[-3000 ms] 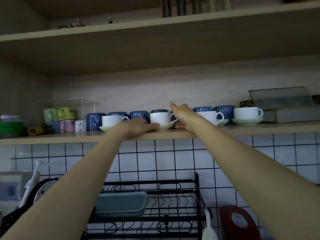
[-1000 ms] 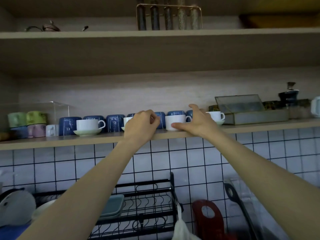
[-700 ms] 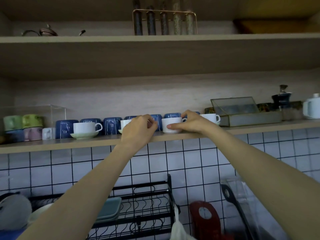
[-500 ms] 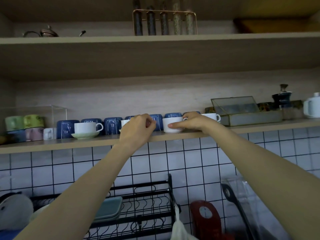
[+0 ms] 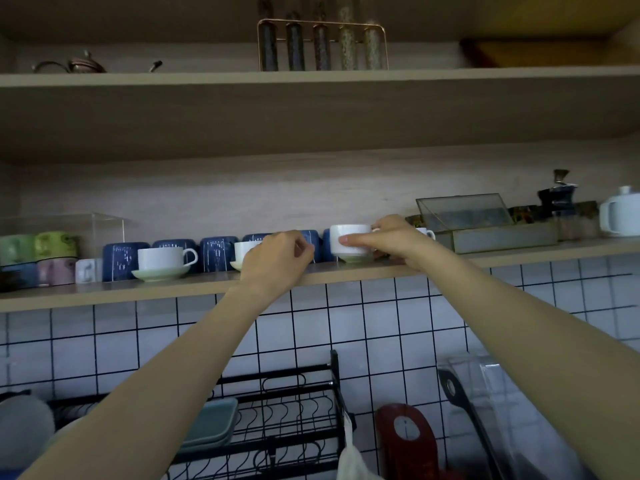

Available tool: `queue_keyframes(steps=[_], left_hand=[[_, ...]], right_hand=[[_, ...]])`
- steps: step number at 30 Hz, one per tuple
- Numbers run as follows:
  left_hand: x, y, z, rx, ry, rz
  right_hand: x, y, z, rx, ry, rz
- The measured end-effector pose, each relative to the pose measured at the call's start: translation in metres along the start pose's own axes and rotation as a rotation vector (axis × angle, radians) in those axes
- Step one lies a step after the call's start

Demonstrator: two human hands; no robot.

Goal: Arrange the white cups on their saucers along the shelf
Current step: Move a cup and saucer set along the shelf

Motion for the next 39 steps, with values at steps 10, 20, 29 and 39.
queue_keyframes(steps=[10,20,29,39], left_hand=[[0.03,-0.052,0.046,-0.436,0.008,-0.076],[0.038,-0.085,0.088,-0.526,0.097,-0.099],[0.044,-0.09,0.103,-0.6,-0.019,-0.085],[0.04,-0.086,0.1,-0.549,0.01,-0.082]], right_hand=[[0.004,-0.007,-0.033,0.107,-0.116,0.011],[0.013,-0.011,-0.042,0.069,-0.104,0.049],[0.031,-0.012,-0.042,0.088,-0.151,0.05],[0.035,-0.009,-0.042,0.09,-0.186,0.052]])
Point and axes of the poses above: each hand's wrist, its own y-axis away from the middle knuckle, its own z-axis out of the palm, x = y × z, the point moved 4 cm from there along -y, towards the middle knuckle
